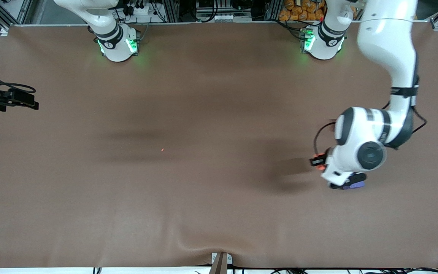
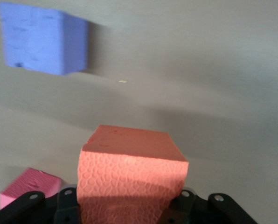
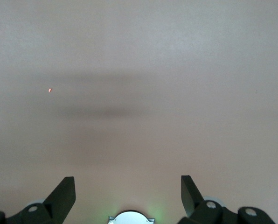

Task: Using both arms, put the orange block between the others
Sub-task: 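Carry the orange block with the left gripper toward the pink and blue blocks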

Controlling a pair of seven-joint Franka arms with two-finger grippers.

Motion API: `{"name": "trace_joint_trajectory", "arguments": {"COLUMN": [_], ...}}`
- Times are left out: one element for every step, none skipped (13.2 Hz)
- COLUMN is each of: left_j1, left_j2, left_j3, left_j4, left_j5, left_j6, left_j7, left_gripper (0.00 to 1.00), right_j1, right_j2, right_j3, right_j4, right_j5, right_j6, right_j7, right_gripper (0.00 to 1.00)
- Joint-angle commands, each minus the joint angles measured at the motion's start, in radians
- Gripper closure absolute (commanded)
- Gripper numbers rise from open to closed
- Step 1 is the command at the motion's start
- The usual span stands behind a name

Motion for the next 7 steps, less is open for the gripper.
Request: {"name": "trace_joint_trajectory", "arguments": {"left_j1": [0.049,0.058,0.078,0.104,0.129,0.153,0.167], "left_j2": [-0.119,-0.119,-0.116,-0.113,-0.115,-0.116,-0.112], "left_j3": [-0.019,-0.019,-0.017,-0.019,-0.02,-0.02,-0.022], "left_j4": [-0.257,-0.294,-0.312,-0.331,-0.349,-0.361,-0.363], "left_j5": [0.017,0.017,0.017,0.018,0.018,0.018,0.018], "left_j6": [0.208,0.256,0.282,0.295,0.296,0.298,0.302], "left_j7": [0.061,0.085,0.125,0.174,0.218,0.258,0.289], "left_gripper": [1.0,1.0,1.0,1.0,1.0,1.0,1.0], "right_j1": [-0.014,-0.013,-0.011,-0.008,-0.008,-0.008,-0.008], "right_j2": [-0.033,-0.033,-0.034,-0.034,-0.034,-0.034,-0.033], "right_j3": [0.015,0.015,0.018,0.019,0.019,0.021,0.021], "right_j4": [-0.009,-0.009,-0.009,-0.009,-0.009,-0.009,-0.009], "right_j5": [-0.015,-0.015,-0.013,-0.013,-0.013,-0.013,-0.012], "right_j6": [-0.014,-0.032,-0.036,-0.036,-0.036,-0.036,-0.036], "right_j7": [-0.016,-0.015,-0.015,-0.015,-0.015,-0.015,-0.015], "right_gripper": [0.0,0.0,0.0,0.0,0.0,0.0,0.0]}}
